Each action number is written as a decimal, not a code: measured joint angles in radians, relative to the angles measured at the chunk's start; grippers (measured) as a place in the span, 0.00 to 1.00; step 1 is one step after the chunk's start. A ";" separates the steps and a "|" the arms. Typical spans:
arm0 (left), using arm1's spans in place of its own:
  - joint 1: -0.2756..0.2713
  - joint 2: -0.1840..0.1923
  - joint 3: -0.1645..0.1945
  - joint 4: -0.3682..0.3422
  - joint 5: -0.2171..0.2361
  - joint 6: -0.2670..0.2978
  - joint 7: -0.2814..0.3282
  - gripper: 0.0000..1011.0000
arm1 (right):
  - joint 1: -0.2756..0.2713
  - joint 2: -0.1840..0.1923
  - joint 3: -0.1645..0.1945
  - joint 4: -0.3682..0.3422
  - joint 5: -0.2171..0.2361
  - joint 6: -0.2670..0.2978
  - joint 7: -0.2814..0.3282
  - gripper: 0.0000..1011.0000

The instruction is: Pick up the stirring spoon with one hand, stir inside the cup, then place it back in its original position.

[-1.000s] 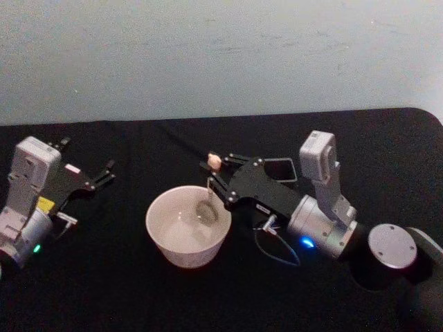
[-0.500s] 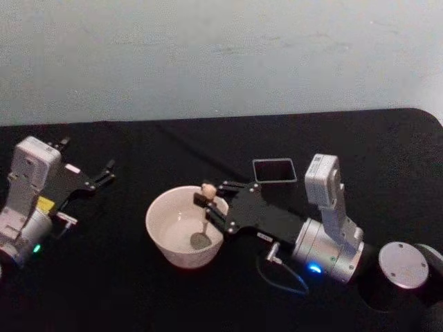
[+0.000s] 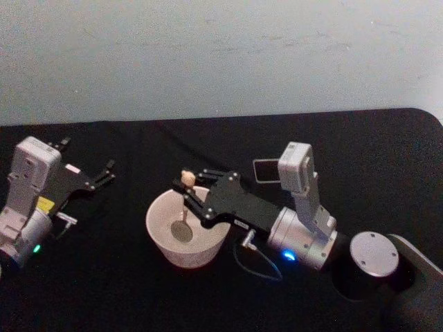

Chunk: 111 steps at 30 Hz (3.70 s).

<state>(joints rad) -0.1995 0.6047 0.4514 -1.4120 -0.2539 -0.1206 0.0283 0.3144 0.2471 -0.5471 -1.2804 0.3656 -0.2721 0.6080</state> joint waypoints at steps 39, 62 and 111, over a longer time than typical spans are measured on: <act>0.000 0.000 0.000 0.000 0.000 0.000 0.000 0.99 | 0.043 0.052 0.077 -0.062 0.043 -0.043 0.047 0.21; 0.000 0.000 0.000 0.000 0.000 0.000 0.000 0.99 | -0.022 0.212 0.207 -0.235 0.180 -0.022 0.046 0.21; 0.000 0.000 0.000 0.000 0.000 0.000 0.000 0.99 | -0.094 0.192 0.206 -0.190 0.113 0.157 -0.115 0.21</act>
<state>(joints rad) -0.1995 0.6047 0.4514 -1.4120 -0.2539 -0.1206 0.0283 0.2208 0.4395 -0.3412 -1.4705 0.4784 -0.1148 0.4930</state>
